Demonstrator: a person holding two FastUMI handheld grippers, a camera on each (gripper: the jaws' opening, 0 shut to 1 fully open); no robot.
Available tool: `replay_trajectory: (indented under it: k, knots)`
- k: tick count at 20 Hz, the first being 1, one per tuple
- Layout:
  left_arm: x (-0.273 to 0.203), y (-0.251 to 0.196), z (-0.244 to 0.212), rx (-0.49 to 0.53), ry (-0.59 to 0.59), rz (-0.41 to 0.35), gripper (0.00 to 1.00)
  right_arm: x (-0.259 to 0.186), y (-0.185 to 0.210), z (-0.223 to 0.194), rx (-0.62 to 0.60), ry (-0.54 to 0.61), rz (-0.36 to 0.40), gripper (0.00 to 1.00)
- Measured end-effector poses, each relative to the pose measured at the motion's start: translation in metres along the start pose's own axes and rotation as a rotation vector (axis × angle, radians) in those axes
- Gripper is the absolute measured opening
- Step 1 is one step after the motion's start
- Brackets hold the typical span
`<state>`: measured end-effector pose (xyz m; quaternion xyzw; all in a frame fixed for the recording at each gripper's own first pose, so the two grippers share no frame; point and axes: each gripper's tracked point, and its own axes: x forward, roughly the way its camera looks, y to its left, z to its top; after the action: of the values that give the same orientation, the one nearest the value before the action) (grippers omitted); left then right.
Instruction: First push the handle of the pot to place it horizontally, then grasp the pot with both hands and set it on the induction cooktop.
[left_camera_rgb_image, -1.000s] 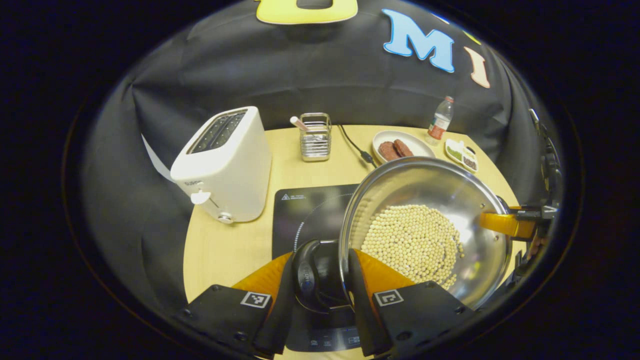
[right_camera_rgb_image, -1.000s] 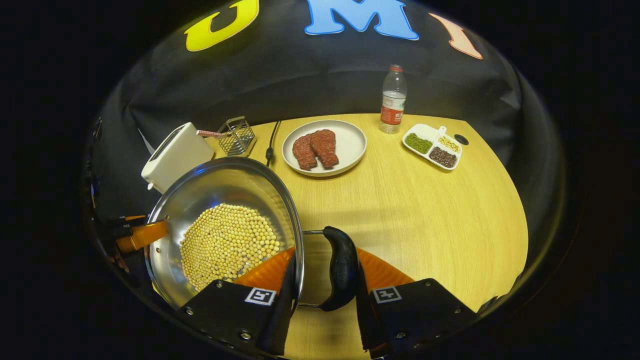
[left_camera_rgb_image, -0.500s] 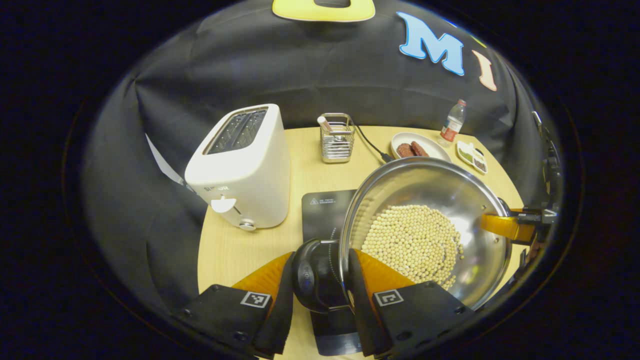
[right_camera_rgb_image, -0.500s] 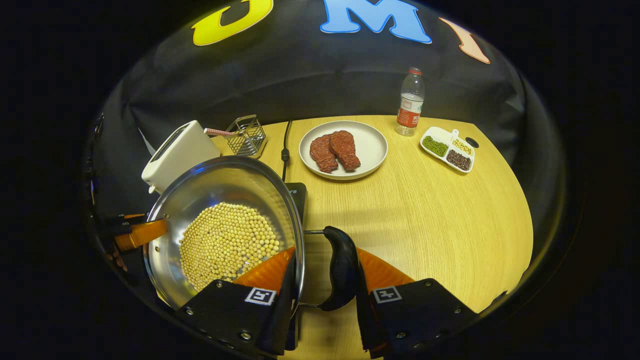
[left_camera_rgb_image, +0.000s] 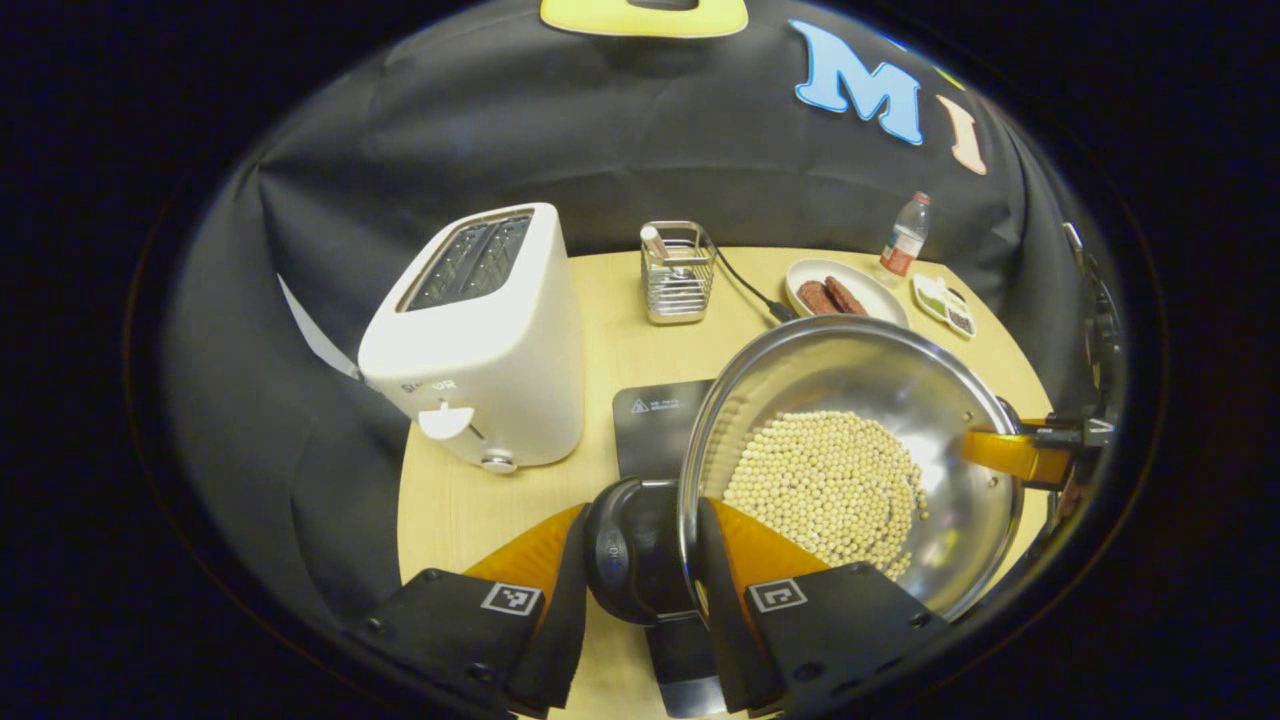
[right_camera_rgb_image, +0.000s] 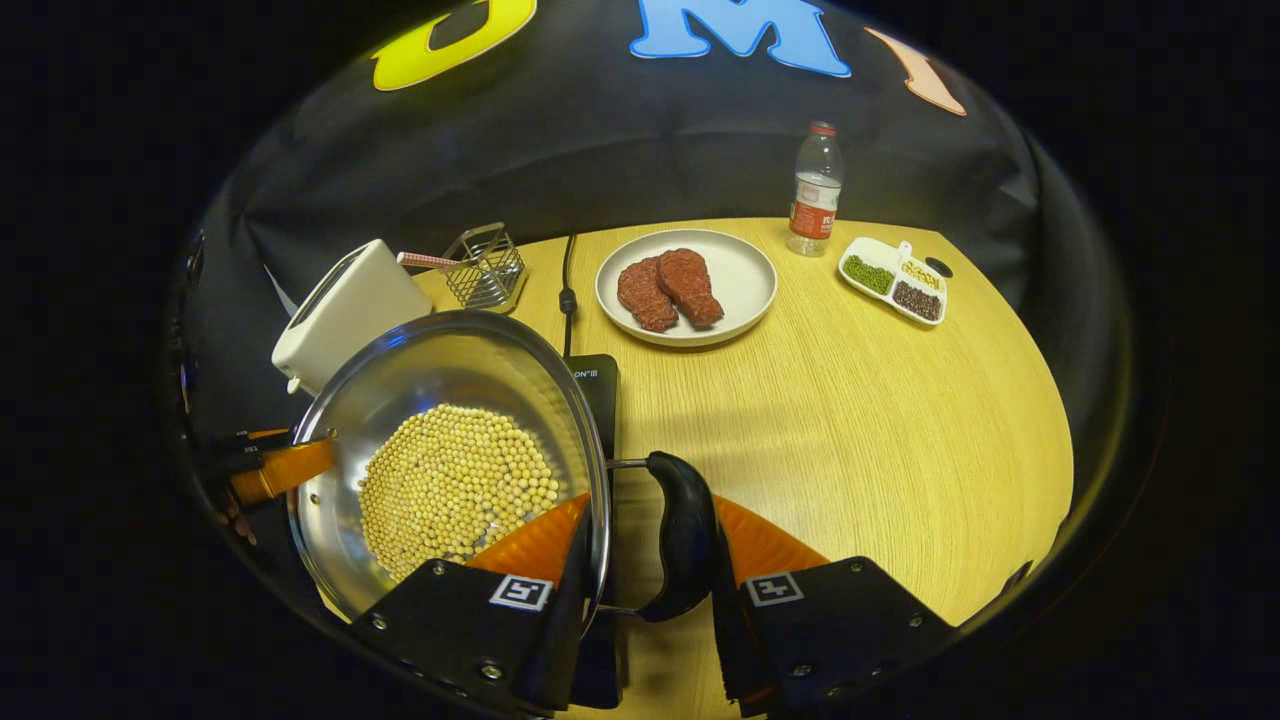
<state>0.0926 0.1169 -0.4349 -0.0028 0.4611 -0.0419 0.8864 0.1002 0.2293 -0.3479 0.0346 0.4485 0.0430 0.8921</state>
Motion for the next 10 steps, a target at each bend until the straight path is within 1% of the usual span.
replay_trajectory:
  k: [1, 2, 4, 5, 7, 9, 10]
  knots:
    - [0.001, 0.000, 0.000, 0.002, 0.000, -0.004, 0.58, 0.001, 0.000, 0.000, 0.005, 0.001, -0.003, 0.56]
    - [0.002, 0.001, 0.000, 0.003, 0.002, -0.004, 0.61, 0.002, 0.002, -0.002, 0.008, 0.002, -0.004, 0.56]
    - [0.003, 0.002, 0.002, 0.011, -0.006, -0.004, 0.61, 0.005, 0.004, -0.004, 0.012, 0.002, -0.005, 0.56]
    - [0.004, 0.003, 0.002, 0.013, -0.010, -0.004, 0.58, 0.005, 0.006, -0.003, 0.015, 0.001, -0.005, 0.56]
    - [0.005, 0.004, 0.000, -0.004, -0.007, -0.008, 0.58, 0.006, 0.008, 0.000, 0.013, -0.008, -0.006, 0.56]
    - [0.002, 0.005, -0.001, -0.018, -0.018, -0.010, 0.65, 0.008, 0.011, 0.002, 0.013, -0.008, -0.003, 0.56]
    - [-0.001, 0.006, -0.001, -0.015, -0.025, -0.010, 0.58, 0.009, 0.011, 0.002, 0.012, -0.012, -0.004, 0.56]
